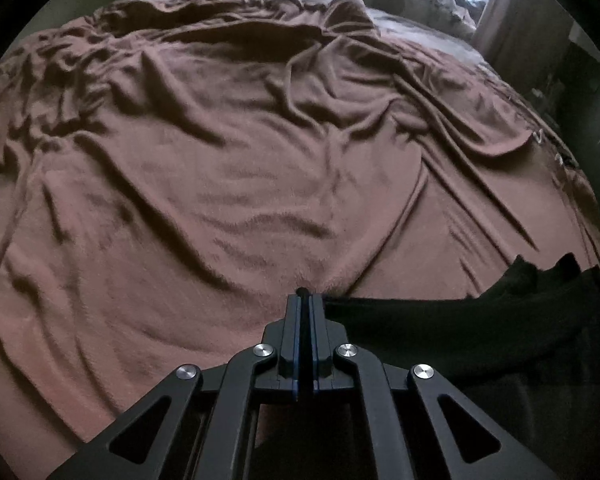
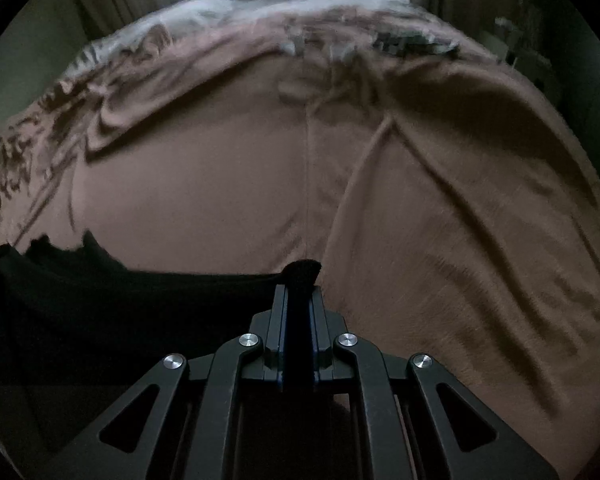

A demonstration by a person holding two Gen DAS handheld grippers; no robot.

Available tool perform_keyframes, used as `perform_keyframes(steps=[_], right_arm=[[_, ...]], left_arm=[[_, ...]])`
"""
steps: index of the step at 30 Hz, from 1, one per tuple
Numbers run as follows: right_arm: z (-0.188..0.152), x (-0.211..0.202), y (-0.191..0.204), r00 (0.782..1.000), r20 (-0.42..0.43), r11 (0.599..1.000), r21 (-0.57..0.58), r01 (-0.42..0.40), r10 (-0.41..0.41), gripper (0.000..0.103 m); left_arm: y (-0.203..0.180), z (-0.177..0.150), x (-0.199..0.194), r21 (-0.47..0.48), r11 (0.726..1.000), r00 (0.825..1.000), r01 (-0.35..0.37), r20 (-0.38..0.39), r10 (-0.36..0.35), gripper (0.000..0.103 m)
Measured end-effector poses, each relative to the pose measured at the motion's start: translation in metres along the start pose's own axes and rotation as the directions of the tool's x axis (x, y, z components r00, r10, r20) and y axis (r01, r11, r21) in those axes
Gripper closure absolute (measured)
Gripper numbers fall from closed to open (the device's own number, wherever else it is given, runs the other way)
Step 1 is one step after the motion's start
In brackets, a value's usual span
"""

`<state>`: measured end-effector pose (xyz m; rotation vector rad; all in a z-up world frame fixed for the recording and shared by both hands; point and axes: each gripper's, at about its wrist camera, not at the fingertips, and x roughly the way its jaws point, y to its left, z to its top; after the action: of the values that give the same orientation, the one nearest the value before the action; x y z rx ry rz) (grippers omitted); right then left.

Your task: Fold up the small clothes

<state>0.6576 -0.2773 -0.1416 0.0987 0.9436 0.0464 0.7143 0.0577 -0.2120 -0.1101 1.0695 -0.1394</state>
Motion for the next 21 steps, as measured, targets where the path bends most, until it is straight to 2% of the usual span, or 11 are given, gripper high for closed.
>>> perform_keyframes(steps=[1,4,6,8,11,13,17,21], right_arm=[[0.001,0.000,0.002,1.000,-0.003,1.000,-0.007,0.016,-0.016,0.096],[0.004,-0.003,0.006,0.999,-0.017,0.999,-0.018,0.043,-0.044,0.083],[0.004,-0.012,0.006,0.999,-0.014,0.999,-0.019,0.046,-0.046,0.055],[0.000,-0.029,0.007,0.999,0.015,0.999,-0.031,0.043,-0.042,0.045],[-0.011,-0.056,0.007,0.999,0.038,0.998,-0.045,0.037,-0.036,0.044],[-0.019,-0.070,0.003,0.999,0.040,0.999,-0.041,0.029,-0.028,0.044],[-0.038,-0.095,0.001,0.997,0.043,0.997,-0.044,0.061,-0.059,0.044],[-0.056,-0.118,0.002,0.998,0.041,0.999,-0.021,0.048,-0.047,0.044]], left_arm=[[0.000,0.000,-0.001,-0.003,1.000,1.000,0.001,-0.003,-0.001,0.098],[0.004,0.004,-0.010,-0.042,0.999,0.999,0.021,-0.034,-0.022,0.093],[0.004,0.003,-0.019,-0.043,0.999,0.999,0.013,-0.036,-0.014,0.084],[0.004,-0.001,-0.033,-0.033,0.999,0.999,0.016,-0.032,-0.017,0.070],[0.004,-0.013,-0.057,-0.019,0.999,0.999,0.032,-0.032,-0.032,0.057],[0.004,-0.023,-0.073,-0.019,0.999,0.999,0.033,-0.023,-0.034,0.054],[0.001,-0.041,-0.094,-0.010,1.000,0.999,0.025,-0.024,-0.025,0.053],[-0.006,-0.060,-0.114,0.001,0.999,0.999,0.037,-0.019,-0.037,0.053]])
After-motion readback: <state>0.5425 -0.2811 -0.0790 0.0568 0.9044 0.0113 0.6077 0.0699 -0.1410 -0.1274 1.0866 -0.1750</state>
